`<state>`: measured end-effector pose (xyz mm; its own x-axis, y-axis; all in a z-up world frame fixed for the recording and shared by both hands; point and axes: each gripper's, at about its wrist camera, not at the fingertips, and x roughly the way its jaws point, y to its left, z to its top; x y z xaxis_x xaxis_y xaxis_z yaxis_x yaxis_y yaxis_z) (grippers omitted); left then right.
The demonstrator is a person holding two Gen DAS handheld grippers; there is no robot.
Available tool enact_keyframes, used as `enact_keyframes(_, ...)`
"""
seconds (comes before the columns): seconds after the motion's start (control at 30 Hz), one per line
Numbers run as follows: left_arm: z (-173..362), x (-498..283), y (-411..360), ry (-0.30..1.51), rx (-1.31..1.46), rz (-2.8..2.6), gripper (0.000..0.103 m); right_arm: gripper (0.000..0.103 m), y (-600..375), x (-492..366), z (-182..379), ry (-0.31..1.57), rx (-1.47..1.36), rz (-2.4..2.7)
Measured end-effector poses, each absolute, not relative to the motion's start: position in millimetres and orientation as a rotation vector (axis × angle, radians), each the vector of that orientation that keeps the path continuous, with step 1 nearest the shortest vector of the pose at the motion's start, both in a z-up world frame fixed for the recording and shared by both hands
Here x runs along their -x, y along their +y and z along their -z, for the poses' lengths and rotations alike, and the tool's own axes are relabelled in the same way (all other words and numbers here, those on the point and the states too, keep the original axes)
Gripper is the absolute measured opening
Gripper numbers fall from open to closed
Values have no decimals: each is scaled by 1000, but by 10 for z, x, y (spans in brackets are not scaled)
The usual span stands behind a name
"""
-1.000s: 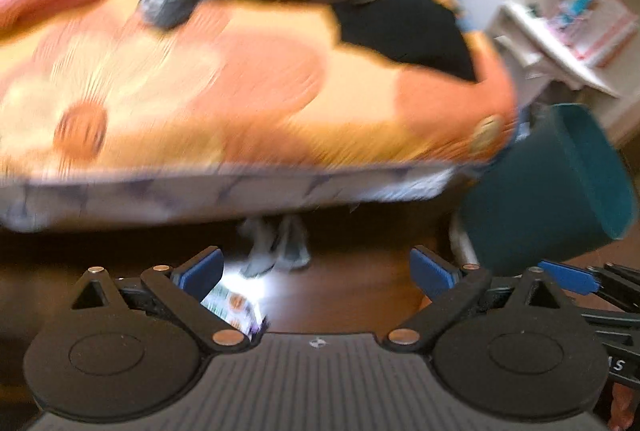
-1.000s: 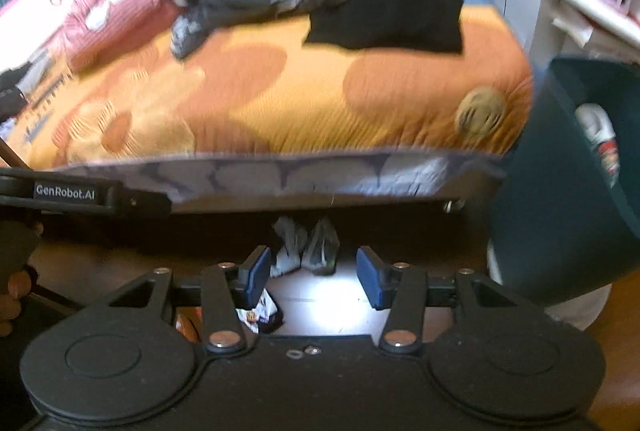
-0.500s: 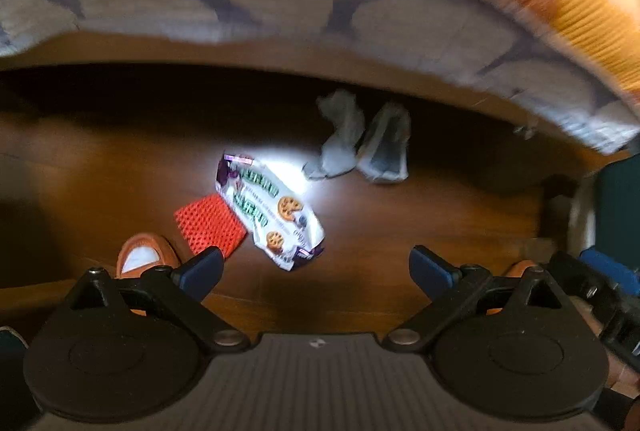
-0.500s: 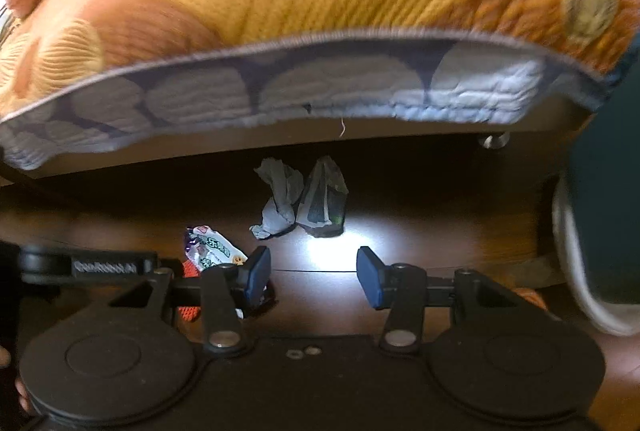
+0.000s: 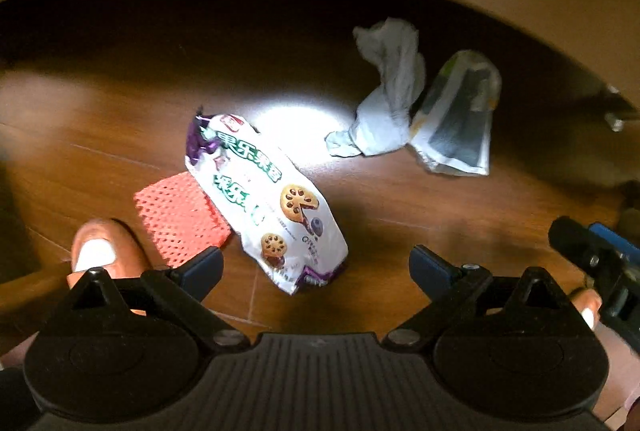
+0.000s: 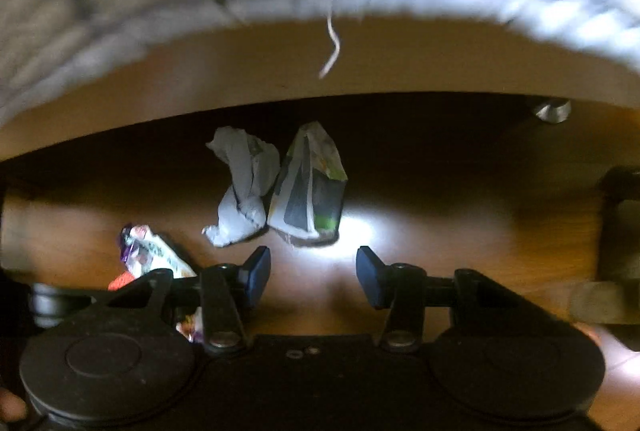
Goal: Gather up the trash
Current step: 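Move both tools back under the bed toward remaining trash, then grasp purple-white snack packet with left tool while right tool grasps clear plastic bag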
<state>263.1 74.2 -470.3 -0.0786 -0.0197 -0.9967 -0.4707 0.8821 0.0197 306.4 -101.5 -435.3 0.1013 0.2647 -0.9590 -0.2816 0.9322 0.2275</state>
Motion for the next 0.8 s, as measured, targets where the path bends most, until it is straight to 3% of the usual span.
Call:
enact_keyframes(0.47,5686,-2731,738,1743,377,-374,98,45,-619,-3252,5281,1459,101,-350)
enact_keyframes(0.53,5762,-2720,738,1755,375,-373,90,44,-578,-3253,5339,1449,128,-351)
enact_keyframes(0.63,5852,-2710,747,1796,376,-365,67,44,-534,-3262,5396,1439,159,-351)
enact_keyframes(0.7,5880,-2706,763,1798,386,-367,62,43,-504,-3264,5424,1435,178,-354)
enact_keyframes(0.77,5880,-2719,776,1792,389,-369,59,34,-463,-3290,5457,1436,200,-365)
enact_keyframes(0.8,5870,-2728,775,1786,390,-367,52,30,-456,-3283,5456,1435,204,-372)
